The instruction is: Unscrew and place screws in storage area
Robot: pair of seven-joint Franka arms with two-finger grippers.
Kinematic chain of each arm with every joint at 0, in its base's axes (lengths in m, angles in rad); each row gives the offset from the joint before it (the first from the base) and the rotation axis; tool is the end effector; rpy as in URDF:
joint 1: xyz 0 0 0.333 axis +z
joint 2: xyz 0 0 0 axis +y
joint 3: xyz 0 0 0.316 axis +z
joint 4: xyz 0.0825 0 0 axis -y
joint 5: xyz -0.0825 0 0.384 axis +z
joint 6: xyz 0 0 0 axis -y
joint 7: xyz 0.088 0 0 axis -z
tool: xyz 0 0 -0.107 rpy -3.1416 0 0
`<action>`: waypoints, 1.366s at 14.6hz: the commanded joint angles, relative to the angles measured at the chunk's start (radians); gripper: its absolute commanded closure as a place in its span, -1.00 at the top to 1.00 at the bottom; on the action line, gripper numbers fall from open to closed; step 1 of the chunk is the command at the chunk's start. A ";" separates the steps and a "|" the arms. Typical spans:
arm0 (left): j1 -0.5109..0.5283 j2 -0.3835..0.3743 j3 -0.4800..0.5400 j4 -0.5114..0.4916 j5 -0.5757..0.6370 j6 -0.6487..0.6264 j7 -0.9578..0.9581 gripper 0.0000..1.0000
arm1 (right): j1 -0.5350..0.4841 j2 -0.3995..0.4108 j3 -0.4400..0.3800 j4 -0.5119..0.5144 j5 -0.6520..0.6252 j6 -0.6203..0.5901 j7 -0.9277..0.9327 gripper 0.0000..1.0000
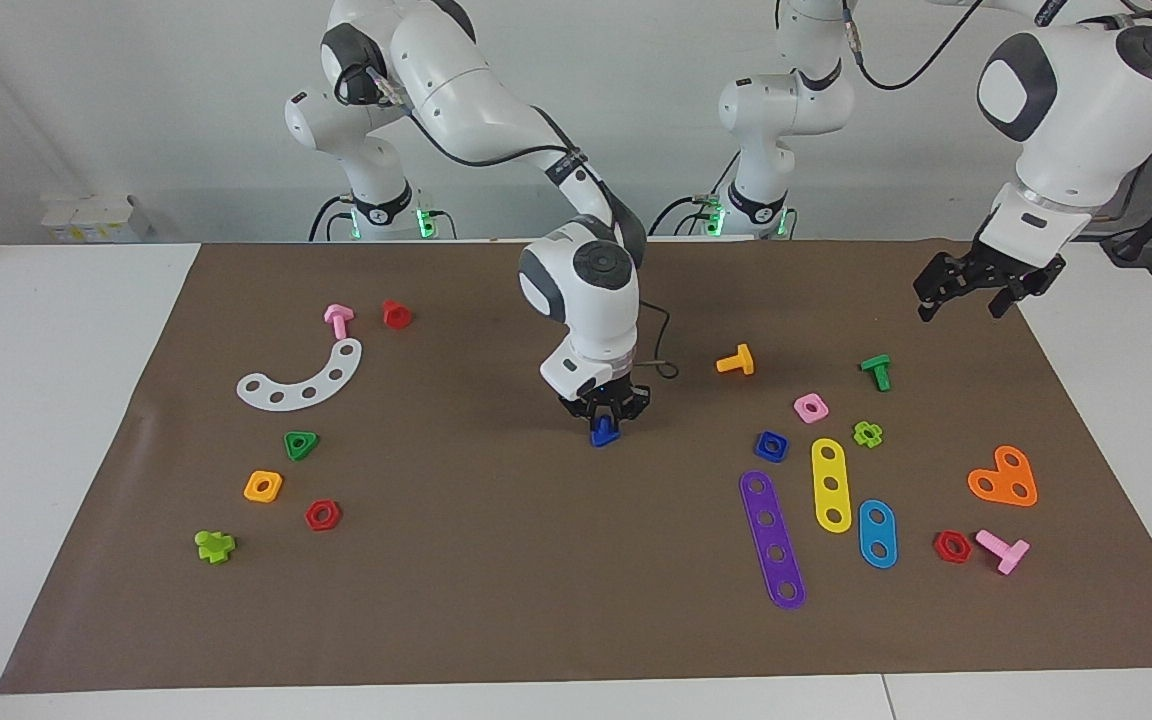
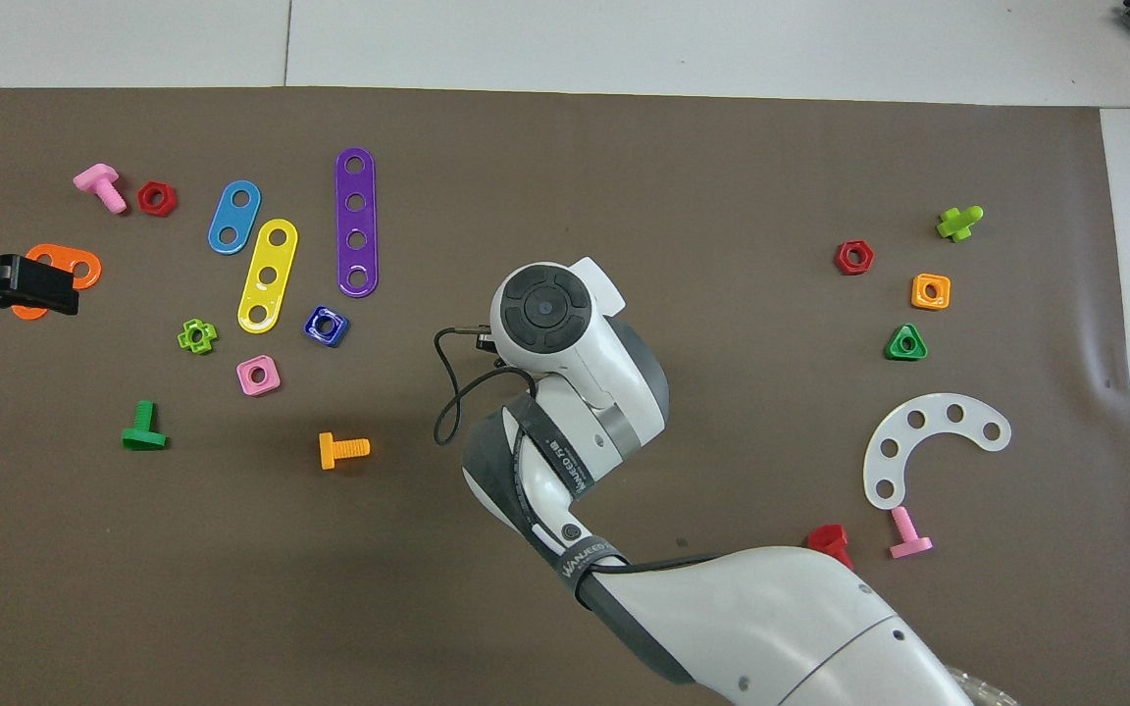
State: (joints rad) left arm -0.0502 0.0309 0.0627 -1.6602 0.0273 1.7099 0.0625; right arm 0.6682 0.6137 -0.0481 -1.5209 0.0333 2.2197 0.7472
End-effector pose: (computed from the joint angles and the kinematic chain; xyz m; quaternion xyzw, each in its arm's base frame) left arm 0.5733 0.0092 0.5769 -0.9995 0.0268 -0.0089 0.0148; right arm 0.5779 0.4209 0.3096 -0.9968 0.0680 -0.0333 0.0271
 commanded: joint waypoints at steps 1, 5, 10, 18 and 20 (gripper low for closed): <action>-0.022 -0.057 0.003 -0.047 0.017 -0.036 -0.023 0.99 | -0.013 -0.025 0.005 -0.036 0.016 0.017 -0.034 -1.00; -0.022 -0.072 0.003 -0.053 0.014 -0.039 -0.023 0.98 | -0.027 -0.051 0.005 -0.012 0.019 -0.029 -0.038 -1.00; -0.017 -0.091 0.003 -0.069 0.010 0.032 -0.023 0.91 | -0.231 -0.253 0.004 -0.062 0.025 -0.231 -0.202 -1.00; -0.020 -0.045 0.005 0.061 0.011 0.016 -0.015 1.00 | -0.538 -0.374 0.005 -0.335 0.027 -0.126 -0.592 -1.00; -0.016 -0.022 0.005 0.129 0.013 -0.024 -0.015 1.00 | -0.544 -0.376 0.004 -0.387 0.031 -0.085 -0.608 -1.00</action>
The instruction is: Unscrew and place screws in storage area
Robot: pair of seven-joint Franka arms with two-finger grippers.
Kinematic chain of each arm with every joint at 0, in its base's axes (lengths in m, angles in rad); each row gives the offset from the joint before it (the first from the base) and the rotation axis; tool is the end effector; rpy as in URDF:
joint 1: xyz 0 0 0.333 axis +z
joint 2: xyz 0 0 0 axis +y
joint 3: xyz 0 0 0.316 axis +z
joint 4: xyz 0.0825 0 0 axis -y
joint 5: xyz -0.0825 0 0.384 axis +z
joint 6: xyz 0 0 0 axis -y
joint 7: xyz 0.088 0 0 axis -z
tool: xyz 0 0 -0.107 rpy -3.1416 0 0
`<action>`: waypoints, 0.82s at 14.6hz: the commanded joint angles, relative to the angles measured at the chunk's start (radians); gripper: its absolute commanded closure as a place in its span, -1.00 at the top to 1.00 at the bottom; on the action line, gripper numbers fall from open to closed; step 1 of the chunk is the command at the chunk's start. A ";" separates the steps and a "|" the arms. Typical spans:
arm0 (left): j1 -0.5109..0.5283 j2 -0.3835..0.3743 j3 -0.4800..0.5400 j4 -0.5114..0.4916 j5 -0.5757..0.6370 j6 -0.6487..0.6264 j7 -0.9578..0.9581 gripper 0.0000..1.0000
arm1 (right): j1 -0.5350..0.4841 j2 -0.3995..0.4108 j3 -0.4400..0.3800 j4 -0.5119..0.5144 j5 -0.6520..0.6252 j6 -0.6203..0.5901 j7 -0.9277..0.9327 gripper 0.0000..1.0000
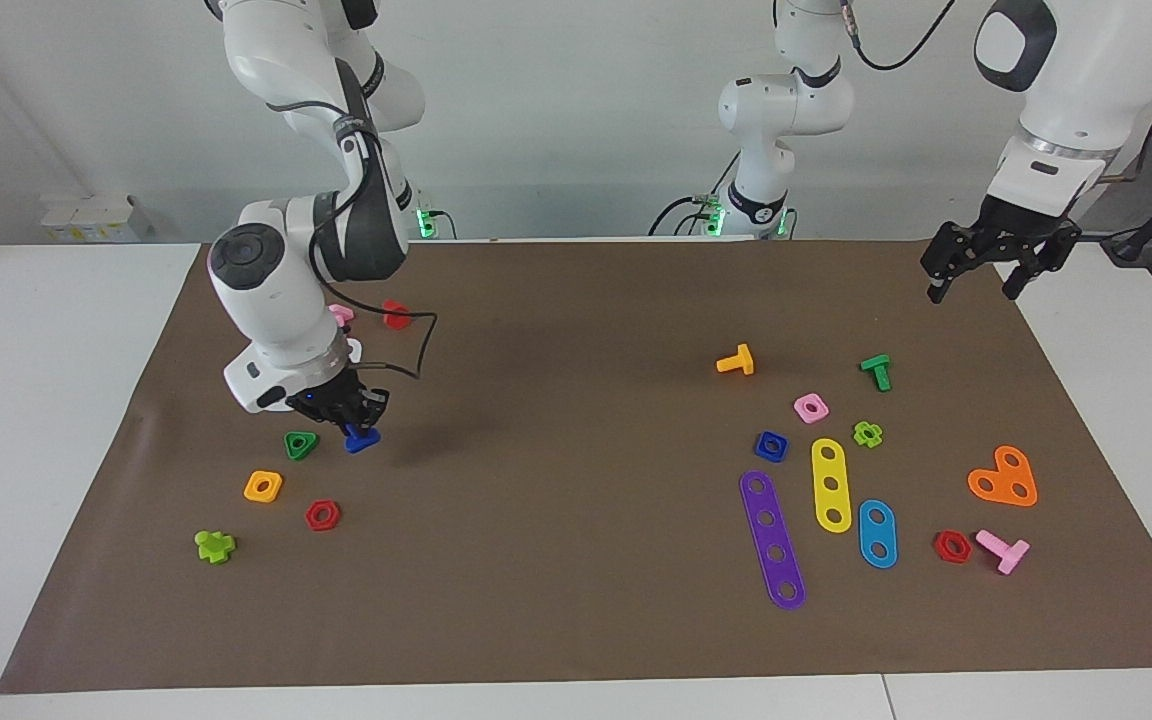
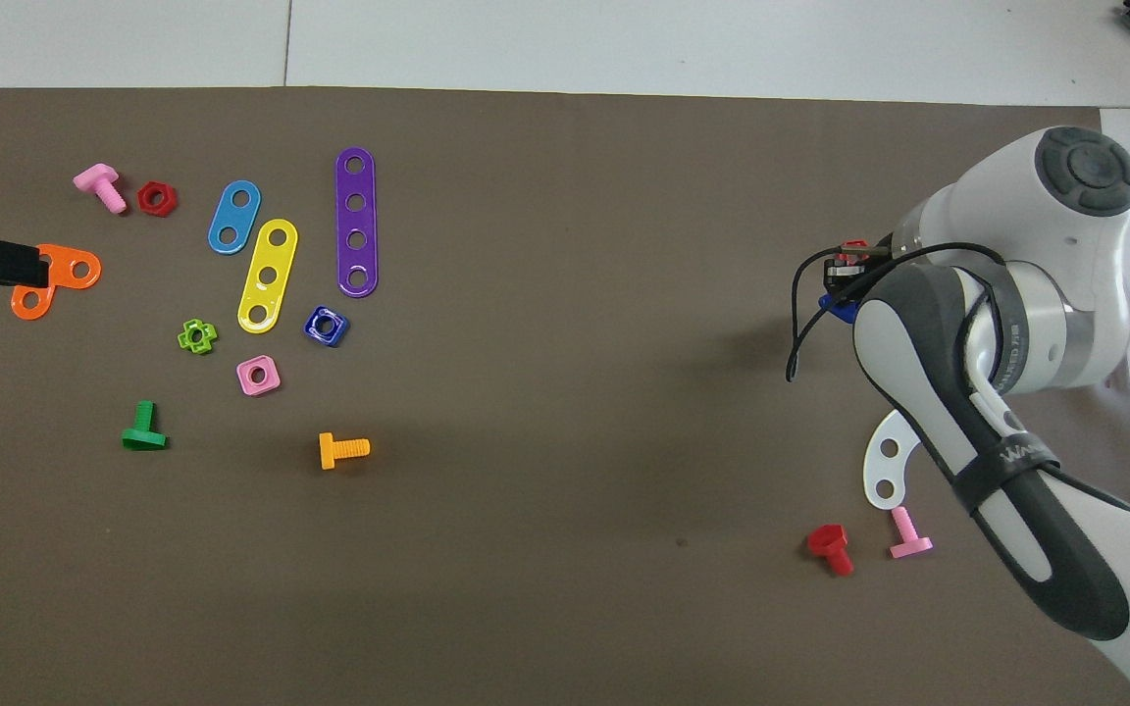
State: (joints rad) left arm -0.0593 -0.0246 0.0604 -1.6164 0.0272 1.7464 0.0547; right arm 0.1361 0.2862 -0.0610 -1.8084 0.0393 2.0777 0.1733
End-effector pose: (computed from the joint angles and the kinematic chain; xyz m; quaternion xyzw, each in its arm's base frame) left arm 0.5638 0.0035 0.6332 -0.9965 0.0280 -0.0768 0.0149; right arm 0.6262 0.0516 0.3841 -0.9983 0.0576 0.0091 0.0074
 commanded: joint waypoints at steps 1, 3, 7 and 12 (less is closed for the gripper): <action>-0.008 0.044 0.007 0.098 0.017 -0.067 -0.007 1.00 | -0.015 -0.050 0.017 -0.118 0.025 0.073 -0.034 -1.00; -0.007 0.048 0.007 0.102 0.017 -0.073 -0.007 1.00 | -0.039 -0.048 0.017 -0.149 0.025 0.103 -0.075 -1.00; -0.054 0.063 0.001 0.154 0.017 -0.154 -0.013 1.00 | -0.069 -0.048 0.017 -0.206 0.025 0.176 -0.127 -1.00; 0.077 0.055 -0.121 0.153 0.008 -0.142 -0.013 1.00 | -0.061 -0.048 0.017 -0.229 0.025 0.205 -0.069 0.74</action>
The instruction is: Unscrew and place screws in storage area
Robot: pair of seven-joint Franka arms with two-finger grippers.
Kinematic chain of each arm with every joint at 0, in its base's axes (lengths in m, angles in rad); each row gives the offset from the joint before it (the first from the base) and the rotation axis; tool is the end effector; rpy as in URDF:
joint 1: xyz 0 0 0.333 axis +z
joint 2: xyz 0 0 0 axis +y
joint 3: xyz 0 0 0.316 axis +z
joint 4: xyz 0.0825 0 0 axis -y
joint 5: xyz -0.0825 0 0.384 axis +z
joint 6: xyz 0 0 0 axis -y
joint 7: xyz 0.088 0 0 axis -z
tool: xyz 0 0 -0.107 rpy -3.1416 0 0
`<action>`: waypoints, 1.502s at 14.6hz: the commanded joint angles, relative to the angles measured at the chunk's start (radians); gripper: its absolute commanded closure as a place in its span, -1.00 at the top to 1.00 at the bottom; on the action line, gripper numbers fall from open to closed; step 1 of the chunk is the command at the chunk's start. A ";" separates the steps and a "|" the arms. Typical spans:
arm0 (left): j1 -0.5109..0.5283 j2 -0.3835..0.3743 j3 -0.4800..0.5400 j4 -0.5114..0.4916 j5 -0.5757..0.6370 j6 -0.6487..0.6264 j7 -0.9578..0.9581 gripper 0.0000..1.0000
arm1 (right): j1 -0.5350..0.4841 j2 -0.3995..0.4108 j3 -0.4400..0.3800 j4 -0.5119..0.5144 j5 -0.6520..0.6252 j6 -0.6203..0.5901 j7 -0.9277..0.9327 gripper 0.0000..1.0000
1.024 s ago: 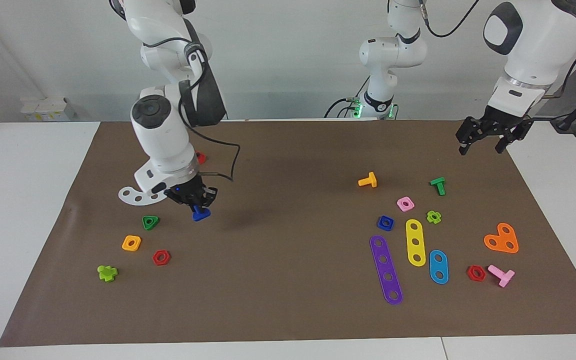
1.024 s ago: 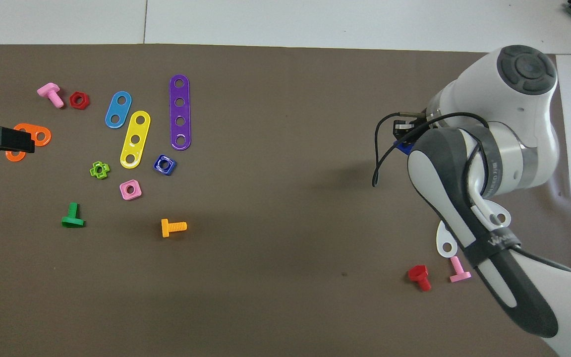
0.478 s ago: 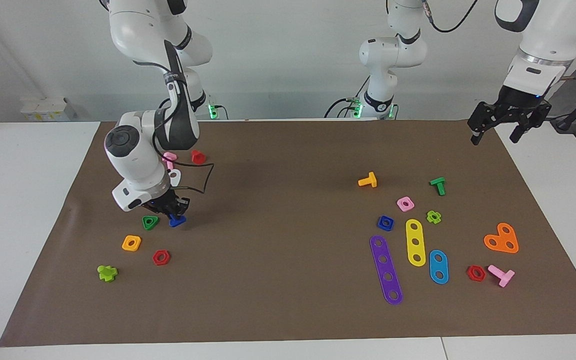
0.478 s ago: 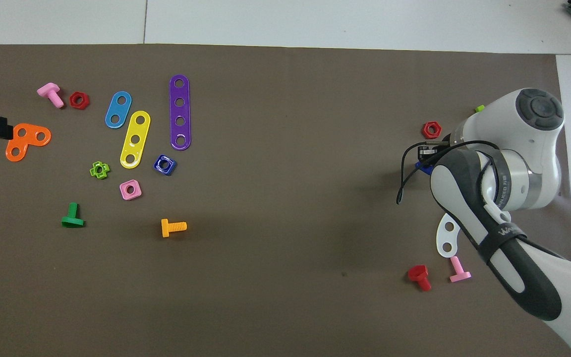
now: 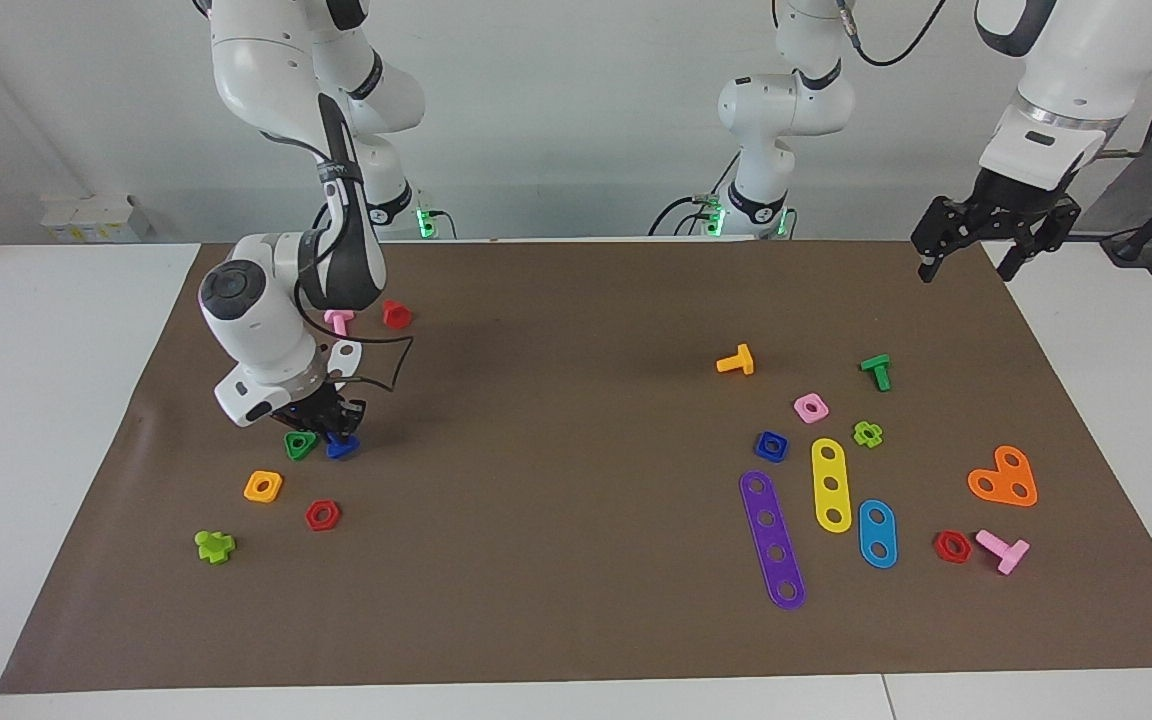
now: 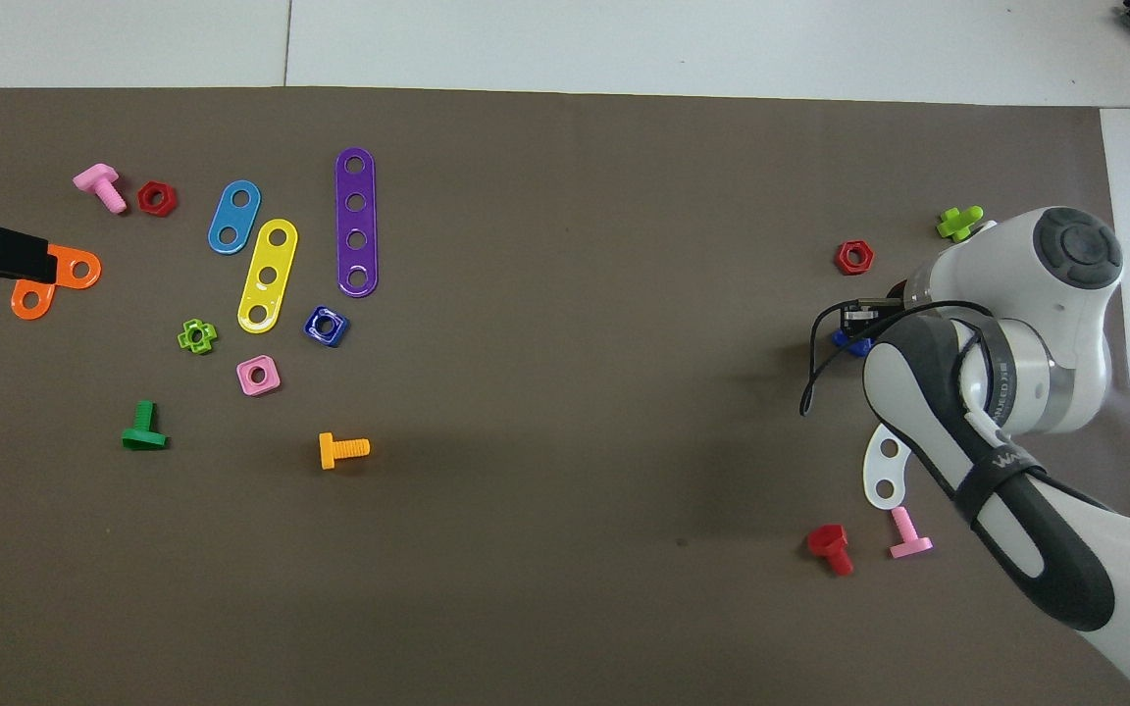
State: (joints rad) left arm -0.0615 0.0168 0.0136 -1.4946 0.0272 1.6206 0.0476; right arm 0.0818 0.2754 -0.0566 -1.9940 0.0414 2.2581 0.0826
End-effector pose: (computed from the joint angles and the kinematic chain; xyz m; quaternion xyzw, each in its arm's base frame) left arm 0.5648 -0.0244 0.6560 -0.9973 0.0476 -0.0546 0.0137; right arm 0.5990 0.0173 0.3231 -0.9991 0.0409 0.0058 0.0079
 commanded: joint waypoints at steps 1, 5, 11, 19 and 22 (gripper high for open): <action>0.100 0.005 -0.113 0.017 0.008 -0.013 -0.009 1.00 | -0.005 -0.036 0.012 -0.042 0.023 0.024 0.028 1.00; 0.107 -0.009 -0.126 -0.032 0.008 0.013 -0.035 1.00 | -0.014 -0.085 0.008 0.006 0.022 0.001 0.031 1.00; 0.109 -0.064 -0.122 -0.148 0.008 0.110 -0.032 1.00 | -0.079 -0.255 -0.003 0.193 0.006 -0.350 0.034 1.00; 0.111 -0.066 -0.112 -0.147 0.008 0.087 -0.028 1.00 | -0.129 -0.355 0.001 0.396 -0.070 -0.726 0.059 1.00; 0.109 -0.066 -0.112 -0.147 0.008 0.087 -0.028 1.00 | -0.120 -0.357 0.009 0.386 -0.094 -0.735 0.034 1.00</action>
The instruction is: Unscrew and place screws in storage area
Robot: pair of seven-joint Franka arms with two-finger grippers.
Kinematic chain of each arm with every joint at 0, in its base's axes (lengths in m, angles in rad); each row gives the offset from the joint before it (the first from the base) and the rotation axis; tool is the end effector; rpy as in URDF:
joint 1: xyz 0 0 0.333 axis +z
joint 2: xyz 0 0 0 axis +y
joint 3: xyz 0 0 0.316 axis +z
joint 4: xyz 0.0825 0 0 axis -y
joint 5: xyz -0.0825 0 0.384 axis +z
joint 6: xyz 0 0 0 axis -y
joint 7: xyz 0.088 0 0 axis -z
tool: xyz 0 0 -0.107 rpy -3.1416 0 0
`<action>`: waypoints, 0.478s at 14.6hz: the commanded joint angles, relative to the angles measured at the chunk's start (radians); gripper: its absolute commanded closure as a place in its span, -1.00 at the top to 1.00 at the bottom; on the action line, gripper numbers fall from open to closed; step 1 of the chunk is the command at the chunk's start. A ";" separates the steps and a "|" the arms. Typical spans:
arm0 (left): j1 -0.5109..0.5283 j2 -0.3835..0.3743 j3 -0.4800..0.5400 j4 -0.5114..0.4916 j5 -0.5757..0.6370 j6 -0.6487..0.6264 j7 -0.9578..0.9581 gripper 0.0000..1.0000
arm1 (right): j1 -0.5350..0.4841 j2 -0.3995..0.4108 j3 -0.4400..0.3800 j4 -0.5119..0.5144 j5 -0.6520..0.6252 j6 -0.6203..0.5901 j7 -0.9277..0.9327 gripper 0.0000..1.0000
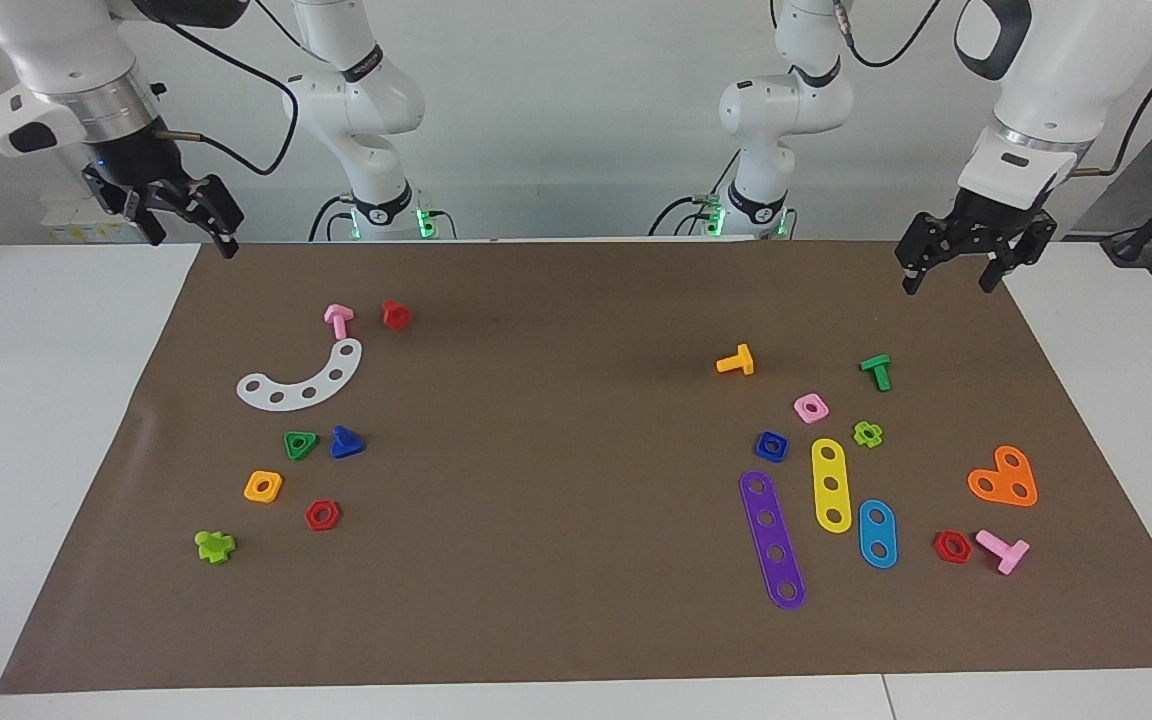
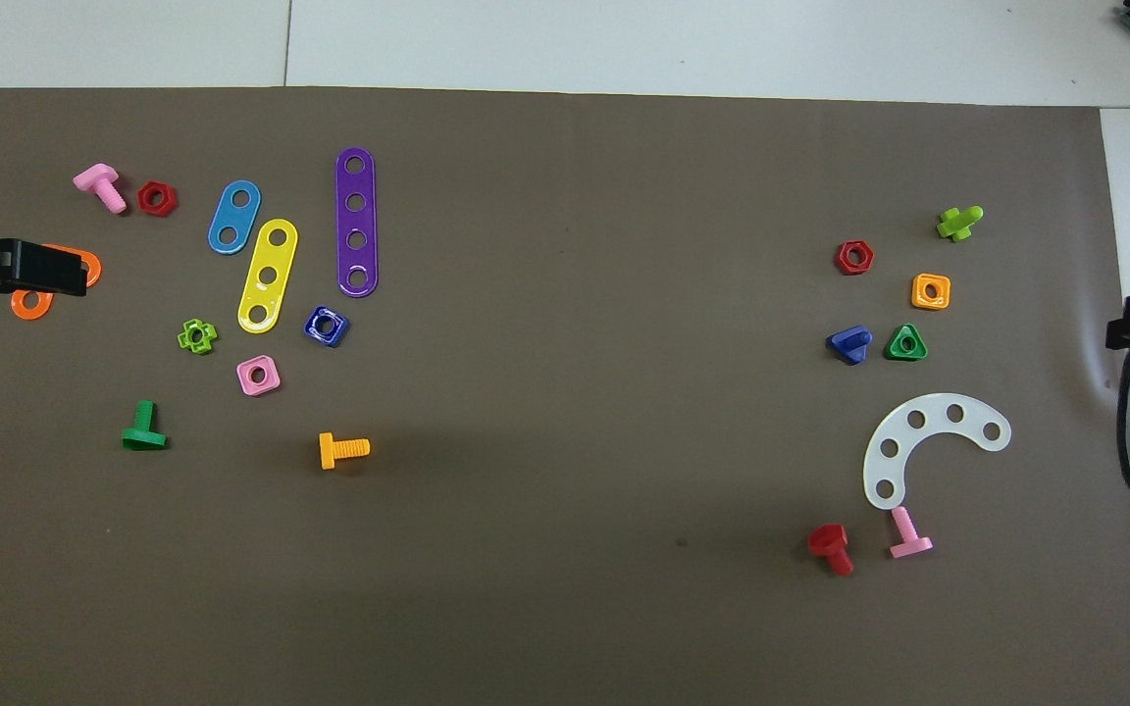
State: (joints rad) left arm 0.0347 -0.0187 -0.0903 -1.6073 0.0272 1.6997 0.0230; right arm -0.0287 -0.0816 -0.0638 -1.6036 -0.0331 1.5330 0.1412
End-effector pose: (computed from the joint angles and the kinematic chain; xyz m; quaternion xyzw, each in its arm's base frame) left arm 0.5606 -0.0291 0.6296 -0.9975 0.0403 -0.0557 0.0135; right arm 0.5225 -0.0537 0.6497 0.9930 -0.1172 0.0058 0.0138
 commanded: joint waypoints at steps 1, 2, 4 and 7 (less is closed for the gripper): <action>0.013 -0.030 -0.008 -0.034 0.008 0.008 -0.003 1.00 | -0.010 0.015 0.018 0.008 -0.021 -0.017 -0.026 1.00; 0.013 -0.030 -0.008 -0.036 0.008 0.008 -0.003 1.00 | -0.013 0.026 0.016 0.025 -0.007 -0.030 -0.028 1.00; 0.013 -0.030 -0.008 -0.036 0.008 0.008 -0.003 1.00 | -0.010 0.034 0.018 0.028 -0.004 -0.019 -0.028 1.00; 0.013 -0.030 -0.008 -0.034 0.008 0.008 -0.003 1.00 | -0.002 0.020 0.021 -0.011 -0.004 0.018 -0.035 1.00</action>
State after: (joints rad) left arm 0.0347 -0.0188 -0.0902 -1.6083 0.0272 1.6997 0.0230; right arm -0.0277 -0.0581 -0.0509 -1.6026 -0.0370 1.5309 0.1346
